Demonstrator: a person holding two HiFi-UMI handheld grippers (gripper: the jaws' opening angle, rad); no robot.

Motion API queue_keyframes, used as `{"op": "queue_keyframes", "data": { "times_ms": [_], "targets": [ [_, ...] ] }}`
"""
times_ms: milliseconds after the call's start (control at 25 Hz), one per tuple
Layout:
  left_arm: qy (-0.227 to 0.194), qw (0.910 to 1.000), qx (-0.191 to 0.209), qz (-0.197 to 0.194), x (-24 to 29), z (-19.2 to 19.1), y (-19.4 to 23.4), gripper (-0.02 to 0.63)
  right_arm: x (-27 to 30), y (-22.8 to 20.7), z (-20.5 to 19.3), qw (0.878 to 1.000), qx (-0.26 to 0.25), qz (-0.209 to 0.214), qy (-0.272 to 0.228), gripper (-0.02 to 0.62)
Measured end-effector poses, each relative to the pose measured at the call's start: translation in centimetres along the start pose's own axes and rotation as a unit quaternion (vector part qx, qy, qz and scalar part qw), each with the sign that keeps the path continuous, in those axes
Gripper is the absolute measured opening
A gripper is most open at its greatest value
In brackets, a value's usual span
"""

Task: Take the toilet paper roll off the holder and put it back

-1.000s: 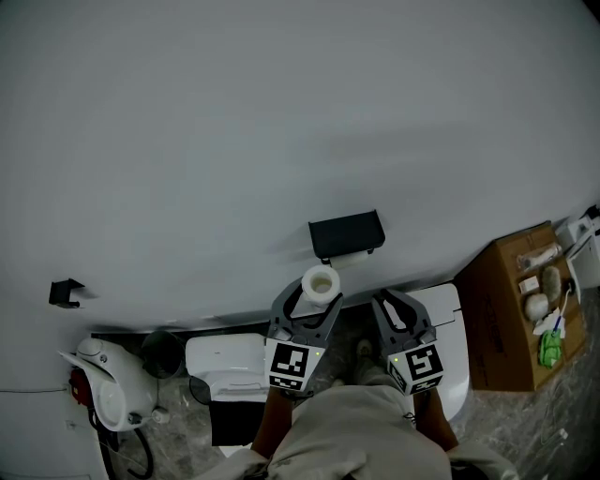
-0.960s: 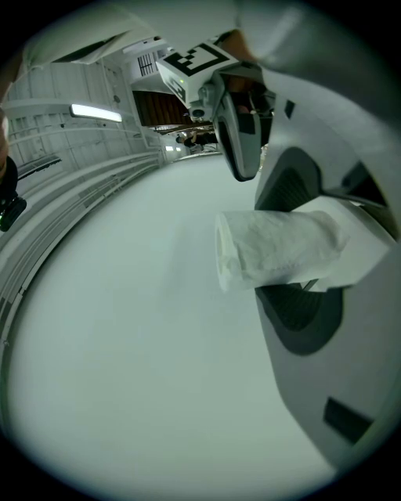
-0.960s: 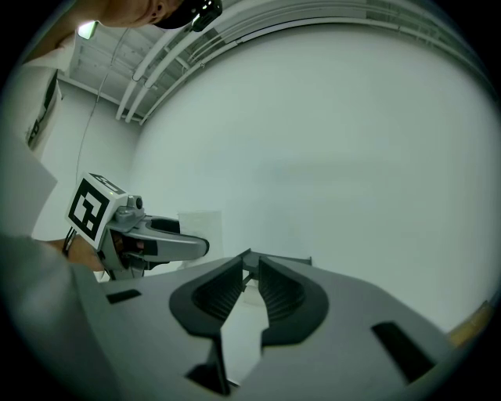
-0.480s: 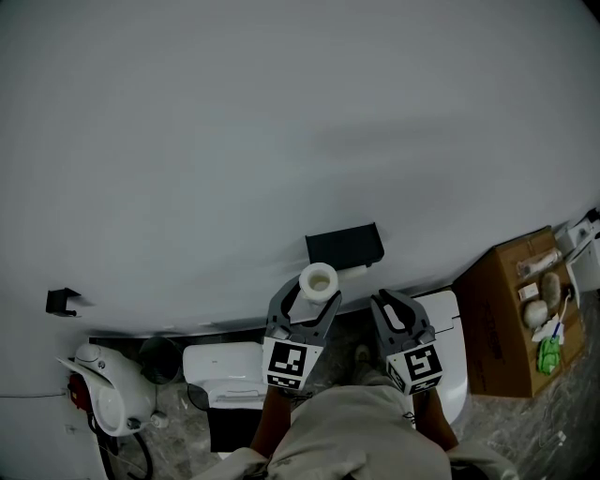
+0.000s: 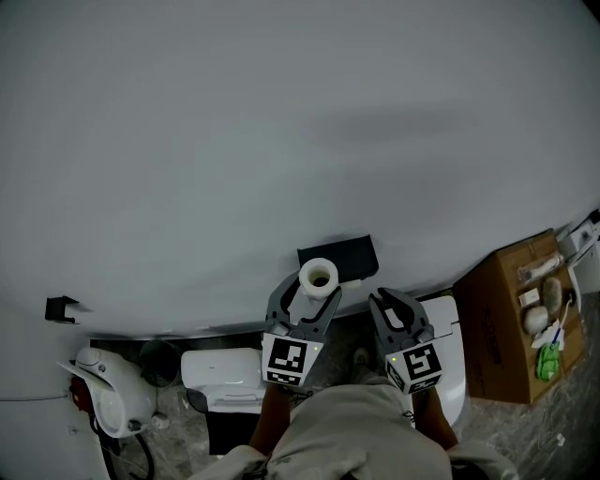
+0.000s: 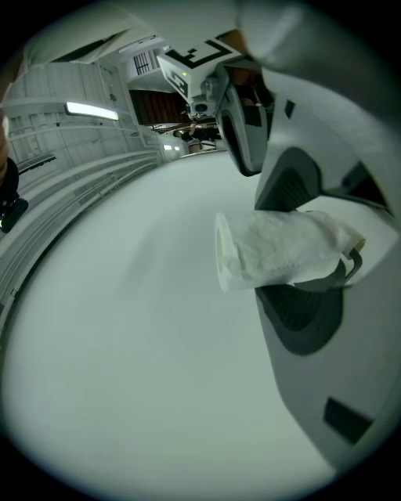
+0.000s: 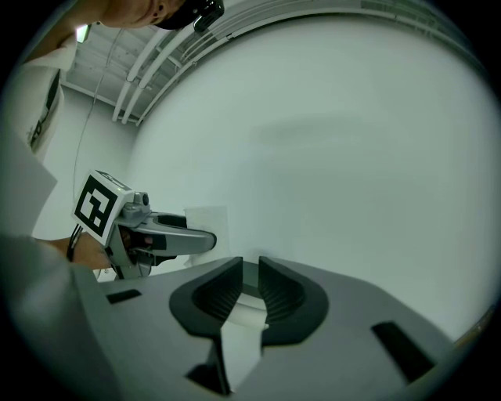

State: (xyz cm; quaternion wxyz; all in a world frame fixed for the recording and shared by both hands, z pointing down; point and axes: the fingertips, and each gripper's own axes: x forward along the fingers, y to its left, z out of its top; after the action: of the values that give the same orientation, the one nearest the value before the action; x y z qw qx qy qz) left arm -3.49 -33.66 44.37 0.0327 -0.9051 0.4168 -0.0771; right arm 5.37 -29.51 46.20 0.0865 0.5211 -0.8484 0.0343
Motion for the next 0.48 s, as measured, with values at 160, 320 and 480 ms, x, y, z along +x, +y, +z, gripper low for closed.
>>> {"op": "queue_keyframes", "data": {
  "times_ms": [160,320,480],
  "targets": [
    [0.008,0.9999,0.004,0.007,1.8,0.0,0.1,0.293,0.5,-1.3,-0.3,1.0,0.003,0.004,0.005,0.058],
    [0.016,0.9998,0.003,0.012,3.3,-0.2,0.1,0.293,1.1,-2.5,-0.2,1.0,0.004,0.009,0.0,0.058],
    [0.031,0.9993,0.005,0.023,4.6,-0.6,0.2,0.295,1.6,-3.4,-0.5,1.0,0.007,0.018,0.002,0.058]
  ]
}}
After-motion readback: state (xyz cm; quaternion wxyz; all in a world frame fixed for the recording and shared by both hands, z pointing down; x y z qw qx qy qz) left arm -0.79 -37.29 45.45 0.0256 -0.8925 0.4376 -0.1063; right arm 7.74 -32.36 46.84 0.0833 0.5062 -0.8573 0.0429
